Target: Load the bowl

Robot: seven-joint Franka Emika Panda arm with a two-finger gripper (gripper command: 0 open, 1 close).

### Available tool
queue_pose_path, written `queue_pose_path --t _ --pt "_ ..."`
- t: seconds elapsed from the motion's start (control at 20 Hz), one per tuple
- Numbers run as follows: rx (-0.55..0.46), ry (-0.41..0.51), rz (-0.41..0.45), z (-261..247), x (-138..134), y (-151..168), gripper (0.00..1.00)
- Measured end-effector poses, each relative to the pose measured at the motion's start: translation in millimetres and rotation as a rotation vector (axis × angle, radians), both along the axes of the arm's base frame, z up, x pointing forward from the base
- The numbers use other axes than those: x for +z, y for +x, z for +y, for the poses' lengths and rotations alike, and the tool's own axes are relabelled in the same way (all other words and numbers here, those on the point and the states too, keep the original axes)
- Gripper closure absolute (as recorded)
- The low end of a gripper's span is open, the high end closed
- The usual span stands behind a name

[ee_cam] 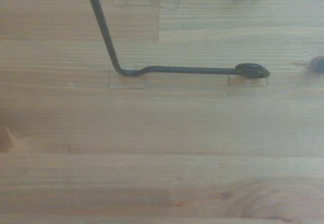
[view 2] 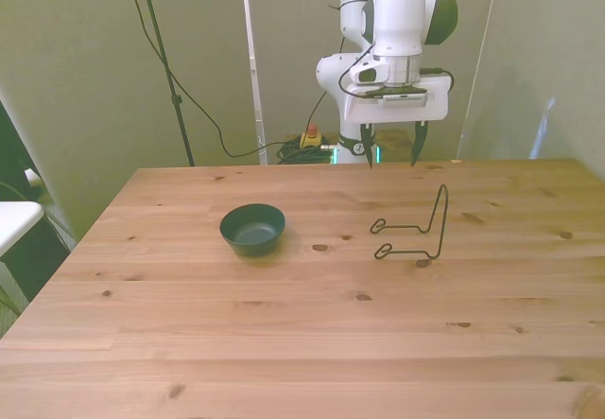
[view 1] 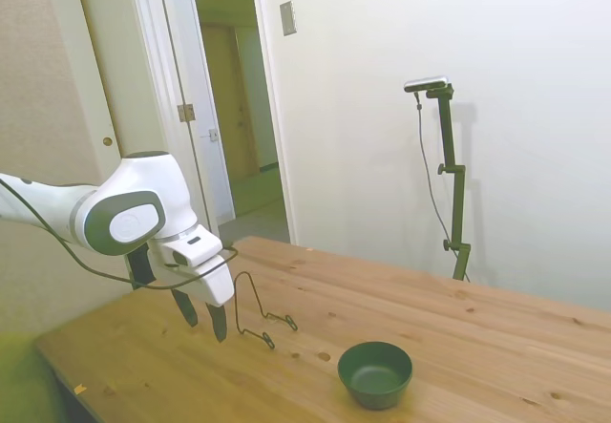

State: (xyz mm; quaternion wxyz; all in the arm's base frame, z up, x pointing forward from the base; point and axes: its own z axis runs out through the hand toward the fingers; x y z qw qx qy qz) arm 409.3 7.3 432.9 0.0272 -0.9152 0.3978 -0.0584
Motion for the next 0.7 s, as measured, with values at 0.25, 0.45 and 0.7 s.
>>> queue_pose_path --t 0.25,0.45,0.7 --pt "-0.041 -0.046 -0.023 -35.2 10.6 11.3 0.0" --pt "-0.094 -0.102 -0.029 -90.1 39.4 30.6 0.0" --pt "-0.104 -0.15 -0.001 -136.7 59.7 63.6 0.0"
